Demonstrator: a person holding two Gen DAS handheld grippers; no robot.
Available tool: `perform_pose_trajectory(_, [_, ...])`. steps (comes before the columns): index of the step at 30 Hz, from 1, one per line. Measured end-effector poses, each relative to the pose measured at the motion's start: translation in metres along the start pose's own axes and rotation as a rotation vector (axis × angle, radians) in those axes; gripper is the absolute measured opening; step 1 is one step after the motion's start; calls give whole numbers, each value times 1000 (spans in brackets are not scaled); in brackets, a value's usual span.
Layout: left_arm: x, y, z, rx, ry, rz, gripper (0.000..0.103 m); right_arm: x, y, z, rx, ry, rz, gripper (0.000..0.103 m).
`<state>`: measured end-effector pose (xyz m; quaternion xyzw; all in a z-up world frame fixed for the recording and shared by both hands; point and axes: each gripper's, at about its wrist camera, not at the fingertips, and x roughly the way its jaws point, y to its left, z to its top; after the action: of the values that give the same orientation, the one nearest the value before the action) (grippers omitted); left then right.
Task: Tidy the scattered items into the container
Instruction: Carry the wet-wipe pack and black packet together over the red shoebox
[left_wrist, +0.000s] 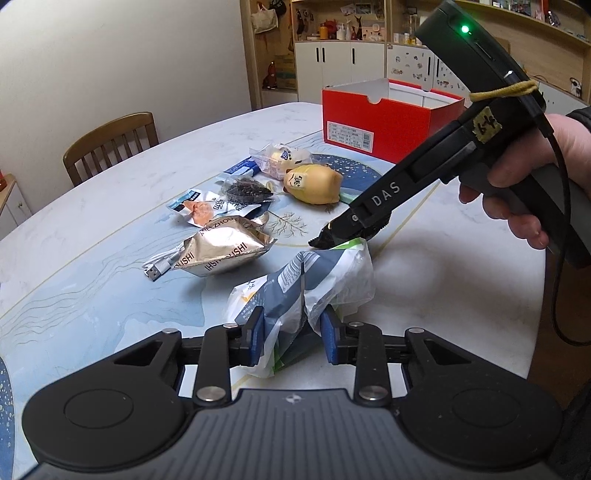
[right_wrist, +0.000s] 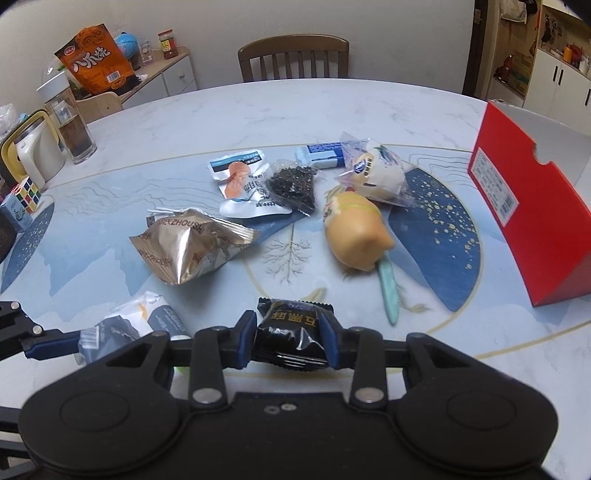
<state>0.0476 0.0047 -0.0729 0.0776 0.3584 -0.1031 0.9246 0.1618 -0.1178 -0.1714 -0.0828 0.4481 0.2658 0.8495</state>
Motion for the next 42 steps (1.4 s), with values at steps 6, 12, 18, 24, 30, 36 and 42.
perform_pose_trajectory(6, [-7,0,3,-14,-12,-3,29,-16,-5,-2,5,-22,-1,36])
perform_pose_trajectory(12, [-13,-6,11,-16,-27,-11,29,-36,-11,-2,7,-46,-6,36])
perform_pose_trajectory(18, [-16,-15,29,-15,-43,-5,29,-58,-24,2,-12,-79,12,36])
perform_pose_trajectory(24, [-13,-27,57,-46,-60,23,29,-73,-53,13,-45,-96,47,36])
perform_pose_trajectory(30, [-3,-40,84,-80,-71,38,29,-84,-83,26,-83,-100,89,36])
perform_pose_trajectory(36, [7,-56,108,-86,-82,38,29,-91,-109,35,-99,-110,118,36])
perform_pose_trajectory(42, [18,-72,132,-70,-96,42,29,-99,-136,43,-96,-126,128,36])
